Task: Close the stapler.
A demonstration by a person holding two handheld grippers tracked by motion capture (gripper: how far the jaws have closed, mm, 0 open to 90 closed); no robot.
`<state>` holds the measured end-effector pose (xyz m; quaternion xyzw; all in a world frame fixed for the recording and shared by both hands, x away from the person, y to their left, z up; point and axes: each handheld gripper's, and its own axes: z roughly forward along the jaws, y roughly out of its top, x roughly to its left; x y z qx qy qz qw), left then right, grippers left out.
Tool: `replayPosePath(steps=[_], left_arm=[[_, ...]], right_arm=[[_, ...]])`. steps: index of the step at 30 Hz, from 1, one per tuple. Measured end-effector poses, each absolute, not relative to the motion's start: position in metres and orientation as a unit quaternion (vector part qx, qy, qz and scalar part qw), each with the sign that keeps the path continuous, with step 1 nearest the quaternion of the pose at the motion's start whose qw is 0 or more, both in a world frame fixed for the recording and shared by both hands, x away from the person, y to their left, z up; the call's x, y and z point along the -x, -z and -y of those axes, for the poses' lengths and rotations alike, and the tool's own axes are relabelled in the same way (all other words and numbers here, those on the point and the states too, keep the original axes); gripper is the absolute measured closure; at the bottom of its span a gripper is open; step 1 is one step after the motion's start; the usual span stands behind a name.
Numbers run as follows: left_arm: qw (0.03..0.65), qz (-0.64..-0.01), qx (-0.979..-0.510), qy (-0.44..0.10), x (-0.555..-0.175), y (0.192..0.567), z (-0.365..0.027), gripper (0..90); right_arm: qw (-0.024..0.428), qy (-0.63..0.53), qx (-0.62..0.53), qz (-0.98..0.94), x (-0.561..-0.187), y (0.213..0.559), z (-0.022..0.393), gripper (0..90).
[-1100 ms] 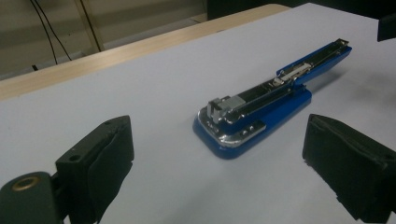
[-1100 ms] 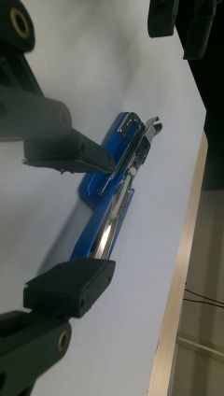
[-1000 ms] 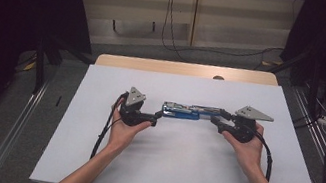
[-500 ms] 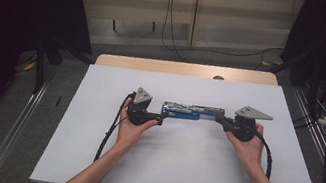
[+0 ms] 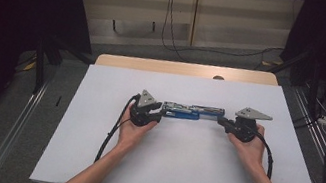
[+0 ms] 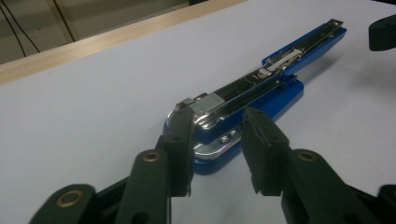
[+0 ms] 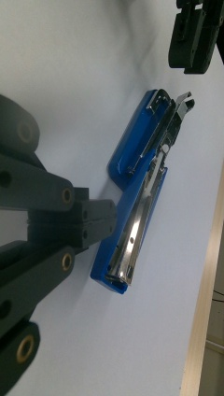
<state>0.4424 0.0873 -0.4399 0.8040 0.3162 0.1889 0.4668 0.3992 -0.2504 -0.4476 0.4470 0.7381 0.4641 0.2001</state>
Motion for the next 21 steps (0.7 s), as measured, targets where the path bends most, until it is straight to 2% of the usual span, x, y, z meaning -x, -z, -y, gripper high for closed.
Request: replayPosePath(steps=[6, 13, 21], left_arm=[[0.471, -0.325, -0.797, -0.192, -0.445, 0.442, -0.087, 78.2], [0.452, -0.320, -0.811, -0.188, -0.451, 0.448, -0.084, 90.0], [0.442, -0.317, -0.820, -0.180, -0.460, 0.443, -0.081, 90.0]], right_arm=[[0.200, -0.460, -0.446, -0.742, -0.400, 0.449, 0.250, 90.0], [0.198, -0.453, -0.444, -0.747, -0.403, 0.451, 0.246, 90.0], [0.206, -0.438, -0.441, -0.756, -0.406, 0.453, 0.247, 90.0]])
